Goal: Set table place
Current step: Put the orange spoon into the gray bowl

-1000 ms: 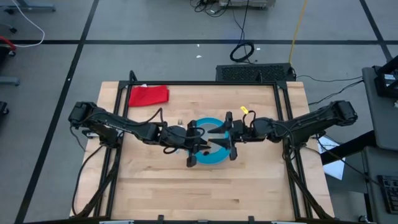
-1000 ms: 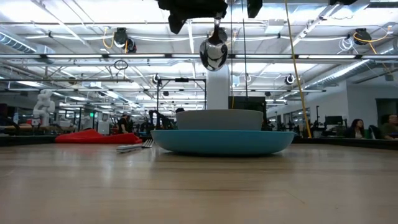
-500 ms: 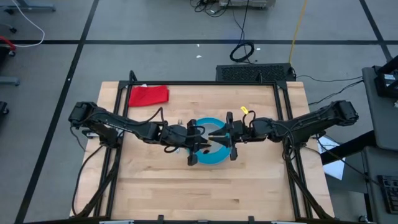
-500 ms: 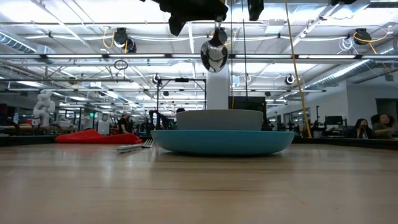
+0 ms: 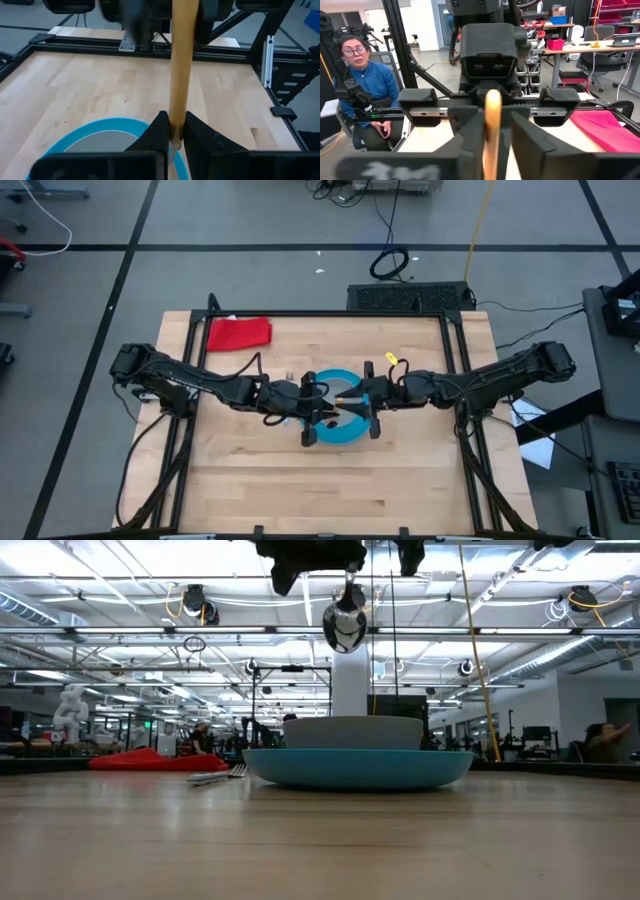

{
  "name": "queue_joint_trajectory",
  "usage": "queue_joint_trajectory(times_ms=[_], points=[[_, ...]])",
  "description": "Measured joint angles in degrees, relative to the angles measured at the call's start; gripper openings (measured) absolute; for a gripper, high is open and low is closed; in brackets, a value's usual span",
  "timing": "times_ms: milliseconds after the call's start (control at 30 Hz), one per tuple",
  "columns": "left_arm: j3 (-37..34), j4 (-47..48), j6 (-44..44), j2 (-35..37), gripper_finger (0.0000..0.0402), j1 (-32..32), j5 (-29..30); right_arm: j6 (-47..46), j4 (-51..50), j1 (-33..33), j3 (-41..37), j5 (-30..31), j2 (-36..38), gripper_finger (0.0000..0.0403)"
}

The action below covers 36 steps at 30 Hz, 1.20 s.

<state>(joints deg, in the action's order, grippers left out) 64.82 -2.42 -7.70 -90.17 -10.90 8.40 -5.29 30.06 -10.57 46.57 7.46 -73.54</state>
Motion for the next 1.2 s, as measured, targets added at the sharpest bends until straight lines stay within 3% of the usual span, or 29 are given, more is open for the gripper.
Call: queue_joint_trajectory(times_ms=[167, 300, 567, 733, 1000, 1200], points=[[0.0, 0.2, -0.2, 0.0, 0.0036, 0.1, 0.3, 0.7, 0.0, 0.0, 0.0, -0.2, 0.0, 0.0017], [0.0, -0.3, -1.4, 0.0, 0.0056, -0.3, 3.3, 0.4, 0.1, 0.0, 0.0, 0.3, 0.1, 0.0023], [0.0, -0.8, -1.5, 0.0, 0.0149, -2.1, 12.9, 1.7, -1.2, -0.1, 0.0, 3.3, 2.9, 0.0017], [0.0, 0.4, -2.2, 1.8, 0.0185, -2.6, 16.1, 1.6, -2.7, 0.0, -0.9, 5.0, 5.3, 0.0017], [0.0, 5.7, -3.7, 4.9, 0.0189, -3.4, 18.1, -0.1, -1.2, 0.0, -4.5, 9.4, 9.2, 0.0017], [0.0, 7.7, -3.8, 4.9, 0.0177, -3.7, 20.5, -3.5, 7.5, 0.4, -10.9, 12.1, 9.4, 0.0017]])
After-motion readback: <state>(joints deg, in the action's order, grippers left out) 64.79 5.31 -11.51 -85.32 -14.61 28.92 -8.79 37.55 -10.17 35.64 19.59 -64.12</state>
